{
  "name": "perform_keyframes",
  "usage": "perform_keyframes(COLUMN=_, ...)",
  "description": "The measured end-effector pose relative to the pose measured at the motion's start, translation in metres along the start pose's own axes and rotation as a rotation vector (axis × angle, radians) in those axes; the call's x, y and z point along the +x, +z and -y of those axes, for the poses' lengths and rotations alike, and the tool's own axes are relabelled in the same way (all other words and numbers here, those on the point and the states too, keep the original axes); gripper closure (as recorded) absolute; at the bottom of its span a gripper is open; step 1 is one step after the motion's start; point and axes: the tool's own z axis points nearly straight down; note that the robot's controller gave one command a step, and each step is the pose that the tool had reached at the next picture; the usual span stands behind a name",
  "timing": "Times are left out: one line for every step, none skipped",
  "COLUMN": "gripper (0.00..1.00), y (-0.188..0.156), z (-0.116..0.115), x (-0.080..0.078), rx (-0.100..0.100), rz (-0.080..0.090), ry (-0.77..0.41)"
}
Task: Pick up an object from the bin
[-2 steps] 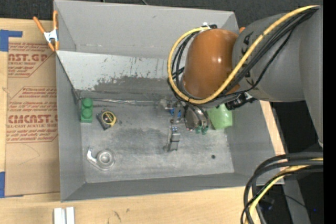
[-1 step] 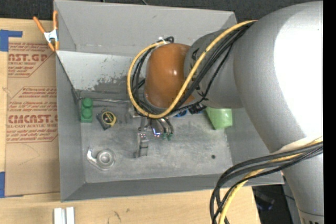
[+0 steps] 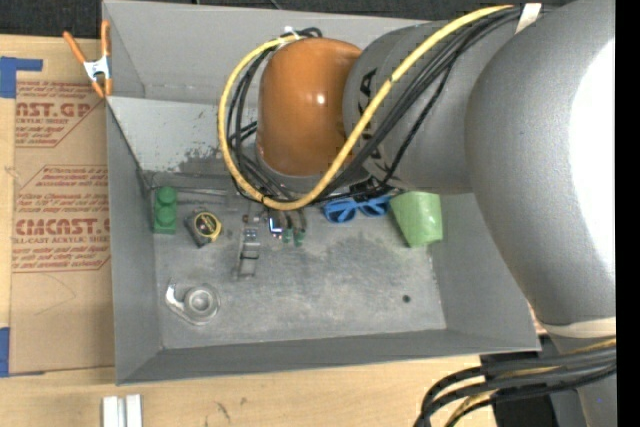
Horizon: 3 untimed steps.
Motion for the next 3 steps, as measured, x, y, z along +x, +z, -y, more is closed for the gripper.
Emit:
perform_keyframes(gripper=0.00, y=0.095, z=-0.039, x=0.044, rx=0.004, rz=-0.011, ry=-0.295)
perform_keyframes(gripper=1.00, y=0.089, z=-0.040, x=0.041, rx=0.002, rz=-0.006, ry=-0.294)
perform_keyframes(gripper=1.00, y=-0.077, z=-0.058, x=0.040, rx=0.000, rz=0.001, ry=-0.277)
